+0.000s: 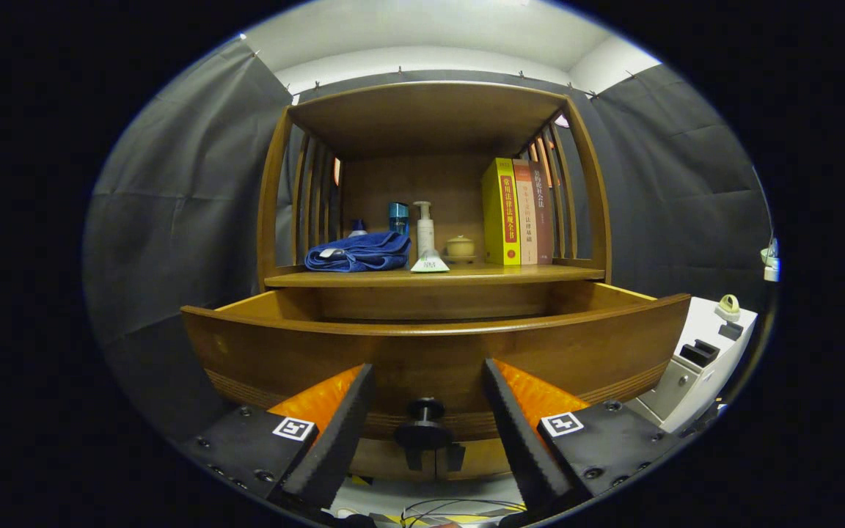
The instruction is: Pull open the drawer, take out the items inside it, and place them on the countertop above the cabinet.
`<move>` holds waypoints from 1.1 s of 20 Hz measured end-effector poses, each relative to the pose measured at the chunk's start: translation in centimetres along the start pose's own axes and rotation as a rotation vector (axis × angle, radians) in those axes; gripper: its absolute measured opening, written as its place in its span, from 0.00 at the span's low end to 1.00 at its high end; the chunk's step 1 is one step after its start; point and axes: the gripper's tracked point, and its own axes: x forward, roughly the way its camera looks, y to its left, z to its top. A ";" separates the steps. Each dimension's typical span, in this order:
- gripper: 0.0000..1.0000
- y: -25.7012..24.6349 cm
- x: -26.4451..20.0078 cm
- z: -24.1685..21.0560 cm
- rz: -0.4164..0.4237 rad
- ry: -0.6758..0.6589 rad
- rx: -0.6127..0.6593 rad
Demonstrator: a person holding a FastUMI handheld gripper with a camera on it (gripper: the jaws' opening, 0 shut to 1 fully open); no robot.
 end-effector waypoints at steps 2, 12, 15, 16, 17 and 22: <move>0.97 -0.1 0.0 -0.1 -0.010 -0.009 -0.007; 0.97 -0.3 2.6 1.1 -0.034 -0.010 0.002; 0.97 -0.5 4.4 0.9 -0.033 0.004 -0.003; 0.97 -0.5 5.0 1.1 -0.033 0.008 -0.001; 0.97 -0.5 5.5 1.1 -0.033 0.006 -0.001; 0.97 -0.6 8.5 1.3 -0.035 0.017 -0.001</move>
